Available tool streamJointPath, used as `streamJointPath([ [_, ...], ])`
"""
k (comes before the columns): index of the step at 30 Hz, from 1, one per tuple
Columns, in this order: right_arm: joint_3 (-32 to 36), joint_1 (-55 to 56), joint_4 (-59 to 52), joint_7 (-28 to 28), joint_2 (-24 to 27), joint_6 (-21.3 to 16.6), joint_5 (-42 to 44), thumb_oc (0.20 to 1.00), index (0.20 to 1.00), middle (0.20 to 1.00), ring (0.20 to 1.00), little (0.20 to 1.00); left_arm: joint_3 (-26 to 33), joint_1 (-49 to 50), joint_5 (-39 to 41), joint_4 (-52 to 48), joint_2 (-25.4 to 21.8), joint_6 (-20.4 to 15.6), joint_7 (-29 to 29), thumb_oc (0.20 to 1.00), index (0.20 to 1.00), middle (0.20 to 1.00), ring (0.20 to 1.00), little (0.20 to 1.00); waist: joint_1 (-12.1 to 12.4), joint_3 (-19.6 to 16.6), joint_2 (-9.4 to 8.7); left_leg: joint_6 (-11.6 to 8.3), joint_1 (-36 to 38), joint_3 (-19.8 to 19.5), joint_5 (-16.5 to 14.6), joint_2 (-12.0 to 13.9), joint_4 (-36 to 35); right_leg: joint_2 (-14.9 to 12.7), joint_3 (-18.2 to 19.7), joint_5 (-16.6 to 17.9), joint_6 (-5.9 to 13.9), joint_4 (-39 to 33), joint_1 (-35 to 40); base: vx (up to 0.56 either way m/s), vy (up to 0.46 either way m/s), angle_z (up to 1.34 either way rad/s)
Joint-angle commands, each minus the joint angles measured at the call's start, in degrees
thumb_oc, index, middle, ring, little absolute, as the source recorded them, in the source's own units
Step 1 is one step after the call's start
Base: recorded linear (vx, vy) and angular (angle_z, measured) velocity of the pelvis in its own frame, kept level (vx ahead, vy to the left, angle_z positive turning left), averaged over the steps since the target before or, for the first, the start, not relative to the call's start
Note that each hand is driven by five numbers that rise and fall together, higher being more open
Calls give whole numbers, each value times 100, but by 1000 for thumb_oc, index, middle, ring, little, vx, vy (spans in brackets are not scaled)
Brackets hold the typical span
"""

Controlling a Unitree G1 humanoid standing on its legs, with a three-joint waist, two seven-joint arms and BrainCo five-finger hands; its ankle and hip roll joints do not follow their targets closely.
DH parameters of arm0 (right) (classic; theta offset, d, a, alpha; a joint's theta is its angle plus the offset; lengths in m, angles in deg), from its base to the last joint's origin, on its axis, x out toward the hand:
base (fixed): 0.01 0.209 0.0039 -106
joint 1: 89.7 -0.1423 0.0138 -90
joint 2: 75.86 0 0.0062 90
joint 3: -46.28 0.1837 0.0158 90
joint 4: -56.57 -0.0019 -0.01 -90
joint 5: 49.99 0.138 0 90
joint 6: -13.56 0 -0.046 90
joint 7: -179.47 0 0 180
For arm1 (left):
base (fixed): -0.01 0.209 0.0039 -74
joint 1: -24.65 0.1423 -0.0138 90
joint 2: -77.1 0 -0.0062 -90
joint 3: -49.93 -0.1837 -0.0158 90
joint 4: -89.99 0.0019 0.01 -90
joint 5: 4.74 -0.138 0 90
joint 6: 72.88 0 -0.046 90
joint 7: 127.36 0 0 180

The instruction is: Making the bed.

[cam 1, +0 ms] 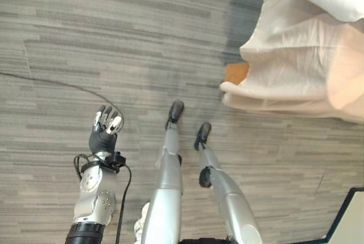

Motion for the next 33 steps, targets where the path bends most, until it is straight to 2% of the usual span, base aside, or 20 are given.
streamJointPath([
  [1, 959, 623, -330, 537, -368, -847, -164, 200, 200, 200, 200, 200, 338, 132, -141, -214, -133, -240, -17, 1000, 1000, 1000, 1000, 1000, 75, 227, -485, -160, 953, 279, -341, 91, -445, -382, 310, 223, 491, -42, 594, -25, 89, -7],
  [4, 1908, 2019, -1882, 764, -1105, -1012, -1005, 200, 200, 200, 200, 200, 259, 61, -297, -42, -63, -212, -41, 1000, 1000, 1000, 1000, 1000, 120, 227, -318, -125, 1326, 369, -403, 67, -451, -461, 379, 206, 504, -11, 884, -27, 103, -17],
  [7, 2256, 2973, -3228, 739, -1815, -912, -1929, 200, 200, 200, 200, 200, 225, 2, -450, 9, 83, -130, -24, 1000, 1000, 1000, 1000, 1000, 77, 227, -127, -95, 1731, 495, -506, 39, -451, -542, 466, 165, 509, 27, 1212, -7, 88, -21],
  [8, 2308, 3036, -3290, 760, -1848, -887, -1955, 200, 200, 200, 200, 200, 210, 2, -452, 5, 71, -130, -24, 1000, 1000, 1000, 1000, 1000, 92, 227, -129, -91, 1716, 491, -472, 32, -451, -548, 461, 190, 512, 21, 1202, -19, 108, -27],
  [9, 2235, 3478, -3841, 533, -2404, -821, -2268, 200, 200, 200, 200, 200, 151, 0, -539, 59, 202, -92, -24, 1000, 1000, 1000, 1000, 1000, 48, 210, 5, -57, 1966, 572, -557, 8, -451, -604, 522, 164, 513, 46, 1376, -29, 122, -23],
  [13, 1749, 4291, -4838, 157, -3031, -500, -4011, 200, 200, 200, 200, 200, 106, 26, -670, 271, 415, 33, 75, 1000, 1000, 1000, 1000, 1000, -114, -61, 236, -1, 2223, 733, -637, -66, -451, -666, 666, 161, 530, 84, 1526, 17, 107, -19],
  [17, 770, 4605, -5348, -302, -3281, -433, -5361, 200, 200, 200, 200, 200, 59, 92, -835, 499, 498, 82, 193, 1000, 1000, 1000, 1000, 1000, -253, -305, 481, 56, 2380, 904, -668, -125, -451, -741, 805, 212, 563, 120, 1581, 21, 96, -15],
  [18, 768, 4605, -5348, -302, -3281, -432, -5361, 200, 200, 200, 200, 200, 60, 93, -835, 498, 498, 82, 194, 1000, 1000, 1000, 1000, 1000, -253, -305, 480, 56, 2381, 905, -668, -125, -451, -741, 805, 212, 563, 120, 1582, 20, 101, -12],
  [19, 260, 4644, -5087, -315, -3340, -451, -6011, 200, 200, 200, 200, 200, -22, 148, -893, 658, 543, 58, 197, 1000, 1000, 1000, 1000, 1000, -306, -404, 599, 84, 2474, 974, -696, -151, -451, -764, 880, 222, 568, 152, 1613, 13, 74, -11],
  [20, 233, 4623, -5065, -302, -3341, -461, -6021, 200, 200, 200, 200, 200, -13, 153, -893, 662, 544, 54, 199, 1000, 1000, 1000, 1000, 1000, -310, -405, 595, 85, 2478, 980, -699, -150, -451, -764, 886, 222, 568, 152, 1615, 49, 103, -15],
  [21, -378, 4591, -4589, -119, -3189, -454, -7448, 200, 200, 200, 200, 200, -85, 195, -931, 777, 585, 29, 193, 1000, 1000, 1000, 1000, 1000, -324, -477, 688, 116, 2608, 1021, -762, -177, -451, -767, 973, 193, 570, 182, 1703, 27, 31, -17],
  [22, -398, 4569, -4569, -104, -3192, -461, -7458, 200, 200, 200, 200, 200, -76, 195, -932, 778, 586, 28, 193, 1000, 1000, 1000, 1000, 1000, -333, -481, 685, 117, 2591, 1021, -742, -179, -451, -769, 973, 213, 571, 176, 1689, 45, 48, -17],
  [23, -790, 4420, -4168, -29, -3122, -416, -8118, 200, 200, 200, 200, 200, -115, 193, -934, 873, 591, 9, 176, 1000, 1000, 1000, 1000, 1000, -332, -532, 742, 135, 2650, 1042, -765, -197, -451, -773, 998, 208, 574, 172, 1731, 35, 38, -24],
  [26, -2403, 3771, -1608, 177, -3856, -128, -9465, 200, 200, 200, 200, 200, -534, -58, -1069, 1467, 646, -27, 74, 1000, 1000, 1000, 1000, 1000, -320, -754, 945, 205, 2930, 1080, -884, -244, -451, -804, 1095, 151, 580, 193, 1971, 69, 39, -8],
  [28, -2621, 3650, -1127, 251, -4059, -72, -9658, 200, 200, 200, 200, 200, -550, -80, -1063, 1450, 633, -50, 69, 1000, 1000, 1000, 1000, 1000, -333, -818, 993, 219, 2955, 1074, -869, -254, -451, -817, 1100, 162, 585, 184, 2002, 34, 28, -5],
  [29, -2787, 3549, -65, 350, -4562, 97, -9565, 200, 200, 200, 200, 200, -643, -209, -1083, 1623, 644, -61, 36, 1000, 1000, 1000, 1000, 1000, -360, -954, 1105, 244, 3110, 1086, -906, -285, -451, -842, 1136, 135, 587, 187, 2126, 20, 31, -3],
  [30, -2789, 3545, -59, 354, -4566, 95, -9566, 200, 200, 200, 200, 200, -641, -210, -1083, 1624, 642, -62, 36, 1000, 1000, 1000, 1000, 1000, -361, -949, 1103, 244, 3114, 1087, -907, -285, -451, -843, 1137, 135, 587, 186, 2131, 51, 66, 1],
  [31, -2789, 3539, 570, 342, -4863, 271, -9439, 200, 200, 200, 200, 200, -691, -265, -988, 1707, 710, -40, 45, 1000, 1000, 1000, 1000, 1000, -412, -1086, 1198, 256, 3250, 1133, -949, -296, -451, -873, 1169, 138, 593, 171, 2256, 37, 42, 3],
  [32, -2752, 3508, 827, 337, -4982, 340, -9271, 1000, 1000, 1000, 1000, 1000, -716, -266, -958, 1731, 736, -46, 49, 1000, 1000, 1000, 1000, 1000, -428, -1142, 1233, 262, 3322, 1151, -967, -301, -451, -889, 1180, 138, 596, 153, 2332, 55, 57, -3],
  [33, -2710, 3492, 1042, 299, -5081, 362, -9074, 1000, 1000, 1000, 1000, 1000, -710, -268, -943, 1709, 759, -41, 61, 1000, 1000, 1000, 1000, 1000, -435, -1213, 1277, 270, 3382, 1152, -987, -309, -451, -900, 1187, 135, 595, 131, 2391, 24, 22, -6],
])
